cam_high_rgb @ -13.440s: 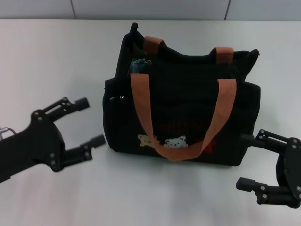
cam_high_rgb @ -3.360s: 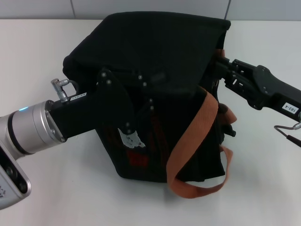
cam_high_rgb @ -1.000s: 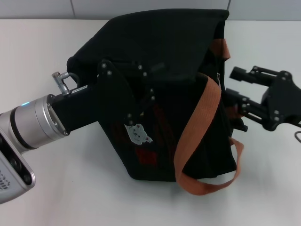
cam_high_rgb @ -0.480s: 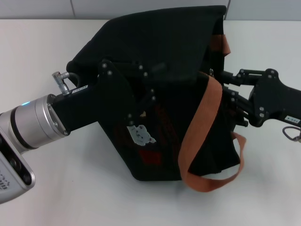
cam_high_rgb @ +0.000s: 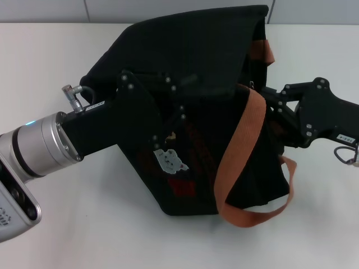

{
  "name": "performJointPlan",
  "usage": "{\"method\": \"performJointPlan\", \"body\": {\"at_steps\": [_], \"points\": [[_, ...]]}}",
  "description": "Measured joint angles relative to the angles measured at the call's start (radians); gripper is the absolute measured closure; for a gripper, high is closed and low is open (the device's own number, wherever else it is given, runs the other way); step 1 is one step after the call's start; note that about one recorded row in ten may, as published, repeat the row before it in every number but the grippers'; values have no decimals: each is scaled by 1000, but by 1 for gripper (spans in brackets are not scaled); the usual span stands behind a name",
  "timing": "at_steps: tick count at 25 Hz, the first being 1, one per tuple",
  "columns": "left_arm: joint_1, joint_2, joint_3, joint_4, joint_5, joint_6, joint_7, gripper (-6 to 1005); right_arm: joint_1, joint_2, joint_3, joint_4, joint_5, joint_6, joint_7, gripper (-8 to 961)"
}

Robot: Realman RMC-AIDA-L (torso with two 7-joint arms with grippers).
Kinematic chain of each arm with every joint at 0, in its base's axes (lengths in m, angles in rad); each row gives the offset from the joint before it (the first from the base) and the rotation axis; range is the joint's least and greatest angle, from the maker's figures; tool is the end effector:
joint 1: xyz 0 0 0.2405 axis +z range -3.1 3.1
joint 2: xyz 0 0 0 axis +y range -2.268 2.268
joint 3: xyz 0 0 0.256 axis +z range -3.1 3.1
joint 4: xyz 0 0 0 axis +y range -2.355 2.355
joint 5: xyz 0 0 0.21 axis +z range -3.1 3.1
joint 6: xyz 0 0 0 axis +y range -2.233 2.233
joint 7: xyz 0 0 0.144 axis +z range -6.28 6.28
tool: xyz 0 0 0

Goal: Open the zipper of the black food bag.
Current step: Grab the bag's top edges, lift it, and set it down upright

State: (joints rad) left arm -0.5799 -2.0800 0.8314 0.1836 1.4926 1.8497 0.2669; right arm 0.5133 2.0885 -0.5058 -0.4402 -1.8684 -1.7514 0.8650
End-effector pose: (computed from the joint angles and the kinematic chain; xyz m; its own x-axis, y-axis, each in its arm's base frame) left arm -0.2099 0.2855 -0.0295 0.4061 -0.8586 0.3130 -0.3267 -0.4563 -0.8277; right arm 0.2525 0.3011 -0.0033 0.6960 0.0480 -0.7165 -0.2382 -0.9258 -0.2934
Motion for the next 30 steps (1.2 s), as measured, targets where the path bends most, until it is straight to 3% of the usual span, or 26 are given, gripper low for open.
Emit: {"method": "performJointPlan", "body": {"at_steps": [4,10,15,20,26,30], "points": [[-2,0,0,0,1,2,0,904,0,0,-2,0,3,-8,-15,913],[-2,0,0,2,3,2,0,903,1,1,-4,1,13,-22,-30,947],[-2,0,0,1,5,2,0,903,1,1,-7,2,13,-22,-60,889],[-5,0,1,0,6,2,0,904,3,1,-41,2,13,-17,-85,692],[-10,0,3,-1,7,2,0,905,4,1,-44,3,14,-14,-105,678],[-12,0,4,-1,7,2,0,904,3,2,-42,17,35,-7,-118,732]]}}
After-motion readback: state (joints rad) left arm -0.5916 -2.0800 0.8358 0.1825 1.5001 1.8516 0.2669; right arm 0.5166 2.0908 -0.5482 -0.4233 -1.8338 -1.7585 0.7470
